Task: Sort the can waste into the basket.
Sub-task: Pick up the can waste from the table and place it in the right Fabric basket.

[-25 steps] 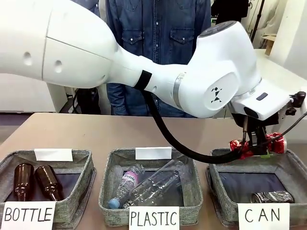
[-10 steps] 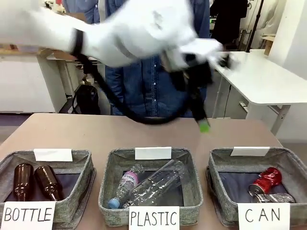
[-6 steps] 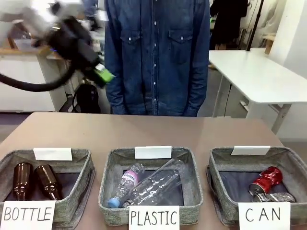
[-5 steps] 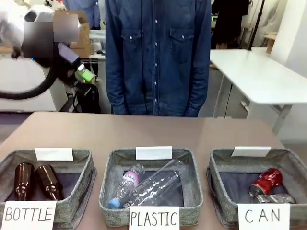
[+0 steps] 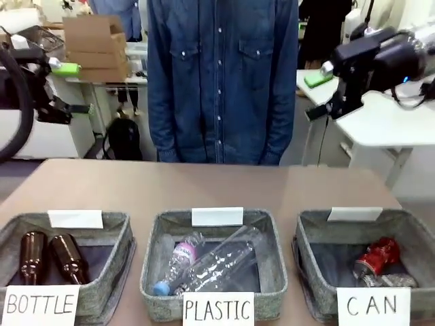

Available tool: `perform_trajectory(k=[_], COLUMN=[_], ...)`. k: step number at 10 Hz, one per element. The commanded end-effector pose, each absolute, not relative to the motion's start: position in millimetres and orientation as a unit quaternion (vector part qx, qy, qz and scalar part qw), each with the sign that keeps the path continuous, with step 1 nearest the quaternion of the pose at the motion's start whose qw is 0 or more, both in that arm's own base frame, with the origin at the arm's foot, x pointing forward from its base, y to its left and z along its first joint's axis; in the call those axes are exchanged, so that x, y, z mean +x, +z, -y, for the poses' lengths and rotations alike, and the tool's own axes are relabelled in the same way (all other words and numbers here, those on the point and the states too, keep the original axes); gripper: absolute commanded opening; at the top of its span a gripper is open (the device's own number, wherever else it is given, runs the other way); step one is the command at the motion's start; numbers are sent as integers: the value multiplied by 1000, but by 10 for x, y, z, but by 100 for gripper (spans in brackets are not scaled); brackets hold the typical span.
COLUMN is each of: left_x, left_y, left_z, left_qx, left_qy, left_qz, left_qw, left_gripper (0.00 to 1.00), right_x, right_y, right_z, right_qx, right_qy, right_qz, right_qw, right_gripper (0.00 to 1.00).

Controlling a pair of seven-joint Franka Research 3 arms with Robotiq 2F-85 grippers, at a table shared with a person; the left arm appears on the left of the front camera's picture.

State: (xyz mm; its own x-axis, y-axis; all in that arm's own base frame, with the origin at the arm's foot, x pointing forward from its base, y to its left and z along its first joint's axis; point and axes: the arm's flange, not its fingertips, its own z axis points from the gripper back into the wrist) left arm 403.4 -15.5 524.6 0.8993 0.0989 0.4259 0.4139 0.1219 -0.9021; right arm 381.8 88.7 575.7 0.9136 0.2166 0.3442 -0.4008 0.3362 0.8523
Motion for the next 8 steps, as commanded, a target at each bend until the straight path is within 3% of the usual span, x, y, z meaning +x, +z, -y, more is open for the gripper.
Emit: perform_trajectory(k=[1, 2, 8], left_x=[4251, 4251, 4251], left_y=[5191, 5191, 5191], left_z=[251, 251, 251], left_qx=[-603, -603, -603], left_qy=[-143, -143, -143], left_qz=[153, 153, 153], left_qw=[770, 770, 770], left_gripper=[100, 100, 100], right_x=[3851, 3818, 3818], right_y=[5795, 5757, 5757], right_z=[-552, -887, -887], right_qx=[528, 544, 544], right_qy=[55, 190, 190], right_qz=[160, 85, 85], right_qw=[832, 813, 813], right_gripper=[100, 100, 100])
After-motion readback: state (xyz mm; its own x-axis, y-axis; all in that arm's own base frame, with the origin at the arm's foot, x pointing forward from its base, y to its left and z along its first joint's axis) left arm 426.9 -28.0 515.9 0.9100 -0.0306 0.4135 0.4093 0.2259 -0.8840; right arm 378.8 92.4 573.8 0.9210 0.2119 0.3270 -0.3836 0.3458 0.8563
